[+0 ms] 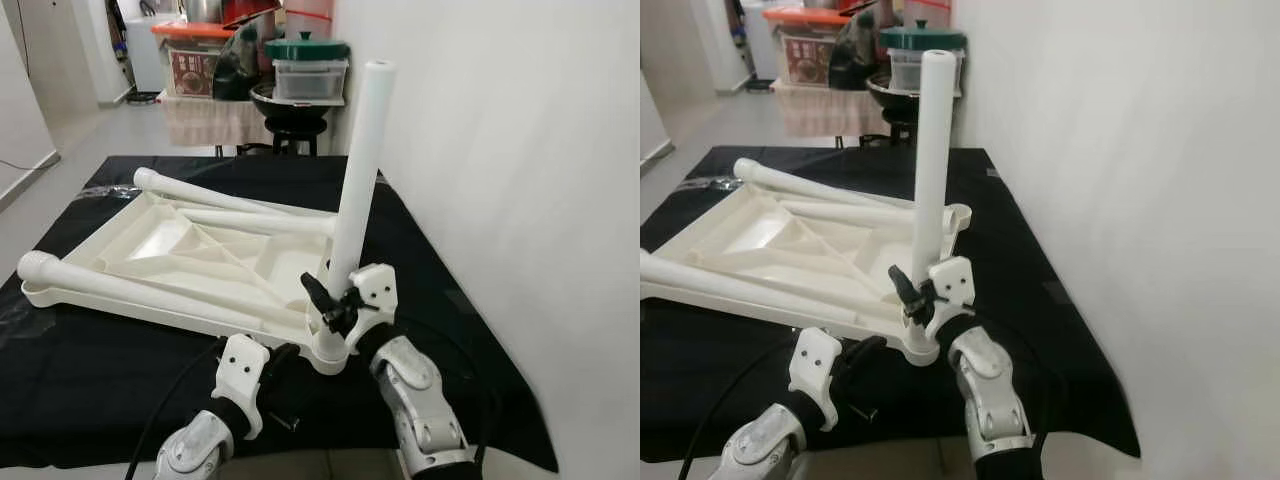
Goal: Building children table
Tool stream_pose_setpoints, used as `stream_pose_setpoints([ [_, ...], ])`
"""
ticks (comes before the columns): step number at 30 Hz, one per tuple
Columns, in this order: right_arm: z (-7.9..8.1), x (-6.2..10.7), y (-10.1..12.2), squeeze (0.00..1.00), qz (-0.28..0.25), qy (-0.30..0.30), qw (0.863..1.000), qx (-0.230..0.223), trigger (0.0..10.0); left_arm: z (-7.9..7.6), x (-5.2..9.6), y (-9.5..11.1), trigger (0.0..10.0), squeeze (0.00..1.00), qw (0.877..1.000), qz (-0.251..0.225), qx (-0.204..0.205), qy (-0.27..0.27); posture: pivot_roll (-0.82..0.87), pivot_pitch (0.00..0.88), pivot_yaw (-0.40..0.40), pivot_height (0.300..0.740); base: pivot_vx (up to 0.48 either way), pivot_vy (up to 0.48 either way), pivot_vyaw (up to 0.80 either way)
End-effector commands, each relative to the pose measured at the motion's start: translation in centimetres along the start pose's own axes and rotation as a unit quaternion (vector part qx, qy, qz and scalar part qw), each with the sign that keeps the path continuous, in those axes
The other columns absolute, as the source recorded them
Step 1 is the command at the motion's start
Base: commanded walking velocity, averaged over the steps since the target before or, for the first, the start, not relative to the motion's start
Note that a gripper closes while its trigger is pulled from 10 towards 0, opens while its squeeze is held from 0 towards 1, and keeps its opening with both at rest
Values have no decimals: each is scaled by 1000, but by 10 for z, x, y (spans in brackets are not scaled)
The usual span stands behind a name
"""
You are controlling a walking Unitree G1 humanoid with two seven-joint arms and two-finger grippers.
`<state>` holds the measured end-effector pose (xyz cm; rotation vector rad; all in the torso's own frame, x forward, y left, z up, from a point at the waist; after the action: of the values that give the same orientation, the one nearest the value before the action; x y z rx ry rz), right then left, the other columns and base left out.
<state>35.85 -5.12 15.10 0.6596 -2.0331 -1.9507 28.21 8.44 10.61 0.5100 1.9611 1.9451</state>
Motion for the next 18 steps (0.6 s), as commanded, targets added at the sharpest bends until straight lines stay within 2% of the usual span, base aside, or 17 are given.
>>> stream_pose_setpoints([
  [1,-17,9,-23,0,40,-37,998,13,0,1,1,-4,10000,0,1000,11,-7,-4,-12,0,-40,740,0,0,0],
  [5,-23,12,-29,0,54,-60,997,0,0,3,0,-4,10000,0,1000,11,-7,4,-6,0,-48,740,0,0,0],
  [7,-20,12,-31,0,69,-65,995,10,0,4,0,-5,10000,0,1000,11,-7,4,1,0,-53,740,0,0,0],
  [8,-19,12,-33,0,82,-76,993,20,4078,4,0,-5,10000,0,1000,12,-7,3,4,0,-52,740,0,0,0],
  [9,-19,12,-33,0,82,-76,993,20,4078,4,0,-5,10000,0,1000,12,-7,3,4,0,-52,740,0,0,0],
  [10,-17,11,-32,0,85,-72,994,13,10000,4,0,-5,10000,0,1000,12,-7,4,13,0,-50,740,0,0,0],
  [13,-13,10,-29,0,80,-62,995,3,10000,4,0,-6,10000,0,1000,13,-6,4,13,0,-50,740,0,0,0],
  [14,-6,4,-24,1000,67,-17,997,-16,10000,3,0,-6,10000,0,1000,14,-5,3,16,0,-50,740,0,0,0],
  [17,-1,-1,-20,1000,57,16,998,-28,10000,3,0,-7,10000,0,1000,14,-5,3,16,0,-50,740,0,0,0],
  [18,5,-5,-15,1000,52,71,995,-39,10000,2,0,-7,10000,0,1000,14,-4,2,21,0,-52,740,0,0,0],
])
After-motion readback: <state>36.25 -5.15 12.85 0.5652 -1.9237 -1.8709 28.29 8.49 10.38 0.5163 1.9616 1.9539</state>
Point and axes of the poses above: a point about 5 cm out from each wrist's last joint towards the gripper, its own x axis pointing back from the gripper into the wrist, its own y axis along the axis of the wrist's last joint, z = x × y, the point moved 5 cm from there along -x, pointing out of the wrist towards the gripper, and after that the axes turned 2 degrees about x, right-handed, at the moved point
